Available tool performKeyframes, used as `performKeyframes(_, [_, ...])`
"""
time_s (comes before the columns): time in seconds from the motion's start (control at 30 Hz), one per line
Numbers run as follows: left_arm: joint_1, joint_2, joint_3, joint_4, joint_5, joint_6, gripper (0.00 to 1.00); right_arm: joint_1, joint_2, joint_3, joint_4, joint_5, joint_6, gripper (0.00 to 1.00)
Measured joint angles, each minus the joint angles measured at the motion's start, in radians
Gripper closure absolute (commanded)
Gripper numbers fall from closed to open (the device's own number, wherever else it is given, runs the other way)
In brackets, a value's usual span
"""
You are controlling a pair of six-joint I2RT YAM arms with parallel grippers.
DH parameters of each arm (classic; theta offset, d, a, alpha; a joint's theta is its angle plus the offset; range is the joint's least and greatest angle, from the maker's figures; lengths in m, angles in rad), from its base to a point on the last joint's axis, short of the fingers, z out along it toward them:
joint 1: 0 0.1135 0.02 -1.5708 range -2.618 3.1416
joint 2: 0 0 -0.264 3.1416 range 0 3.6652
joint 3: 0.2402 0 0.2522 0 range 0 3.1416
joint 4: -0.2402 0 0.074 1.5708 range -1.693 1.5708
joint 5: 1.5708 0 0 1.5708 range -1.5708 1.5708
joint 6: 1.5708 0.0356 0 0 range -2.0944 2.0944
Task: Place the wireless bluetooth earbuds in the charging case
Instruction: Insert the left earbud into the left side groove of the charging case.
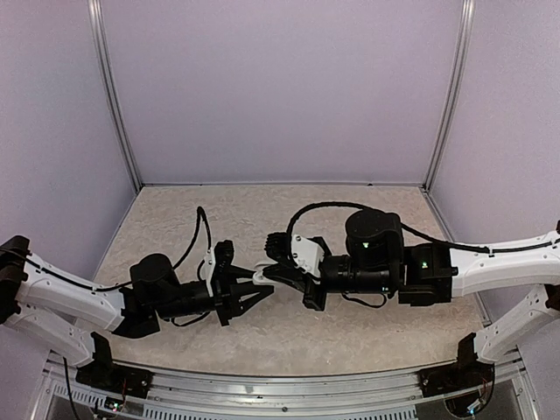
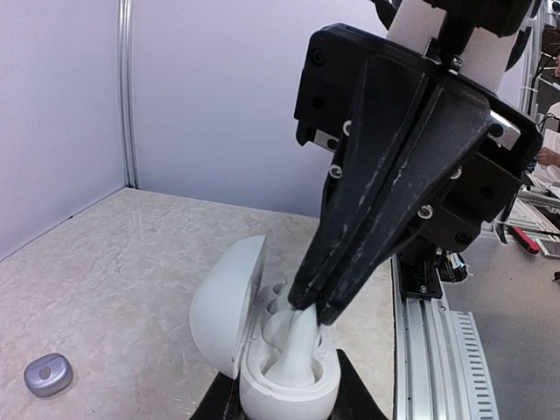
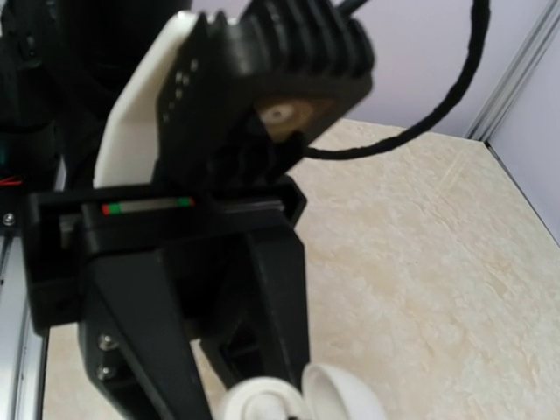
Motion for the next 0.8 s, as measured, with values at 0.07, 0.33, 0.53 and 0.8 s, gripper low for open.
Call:
performKeyframes(0.07, [0.0,-0.001,-0.002,0.003,0.001,-0.002,0.97,0.001,0.0,0.0,0.002,0.0,0.001,1.0])
performKeyframes(0.33, [0.006,-0.011,-0.006,-0.001,0.006,-0.002,0.97,0.001,0.004,0.0,0.006,-0.003,0.017,1.0])
performKeyframes(0.53, [0.008,-0.015,-0.008,-0.011,0.007,-0.001,0.97,0.001,0.008,0.0,0.003,-0.001,0.034,0.99])
performKeyframes(0.8, [0.009,-0.024,-0.008,-0.032,0.008,0.01,0.97,0.001,0.004,0.0,-0.017,0.019,0.053,0.92])
